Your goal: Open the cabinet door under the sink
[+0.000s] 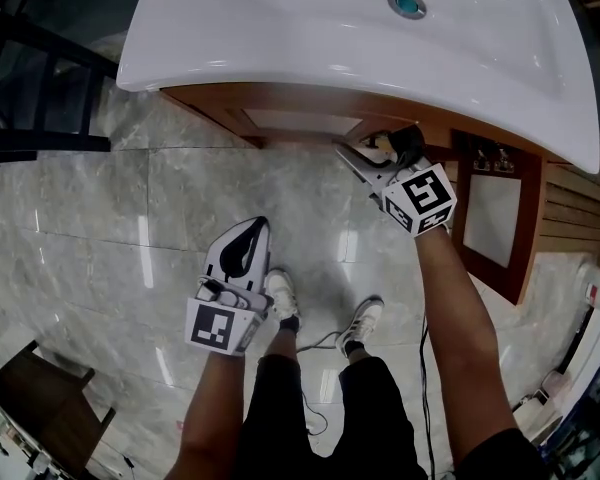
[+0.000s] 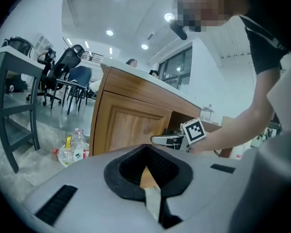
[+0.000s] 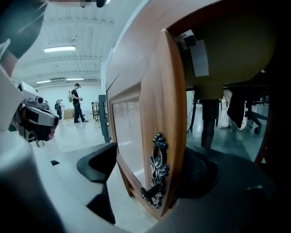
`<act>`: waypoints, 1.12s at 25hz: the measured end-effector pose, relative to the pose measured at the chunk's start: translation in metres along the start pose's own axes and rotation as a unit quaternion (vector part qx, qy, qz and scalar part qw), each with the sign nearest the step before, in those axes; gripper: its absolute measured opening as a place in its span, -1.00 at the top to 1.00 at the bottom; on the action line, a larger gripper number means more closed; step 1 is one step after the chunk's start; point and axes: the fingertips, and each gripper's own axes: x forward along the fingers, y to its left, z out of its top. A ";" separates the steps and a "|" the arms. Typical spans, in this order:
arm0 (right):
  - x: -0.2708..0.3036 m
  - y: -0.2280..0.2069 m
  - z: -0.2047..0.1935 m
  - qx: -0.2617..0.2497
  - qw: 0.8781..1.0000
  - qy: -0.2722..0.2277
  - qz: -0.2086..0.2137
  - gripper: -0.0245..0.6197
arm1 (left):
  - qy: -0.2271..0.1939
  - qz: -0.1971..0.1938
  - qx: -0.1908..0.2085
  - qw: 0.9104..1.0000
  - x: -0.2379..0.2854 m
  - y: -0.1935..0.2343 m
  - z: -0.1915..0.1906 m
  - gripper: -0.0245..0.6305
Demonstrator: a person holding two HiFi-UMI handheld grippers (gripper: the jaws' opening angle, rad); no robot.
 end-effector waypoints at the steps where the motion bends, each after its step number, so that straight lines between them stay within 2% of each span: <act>1: 0.000 0.001 -0.001 -0.007 1.000 0.005 0.002 -0.20 | -0.001 0.000 -0.003 1.000 -0.002 -0.001 -0.001 0.91; 16: -0.021 0.032 -0.009 -0.031 0.999 0.024 0.002 -0.19 | 0.002 0.002 0.009 1.000 -0.021 -0.013 -0.003 0.91; 28: -0.049 0.096 -0.017 -0.029 0.999 0.026 0.016 -0.19 | 0.012 0.016 0.000 1.000 -0.052 -0.018 -0.019 0.91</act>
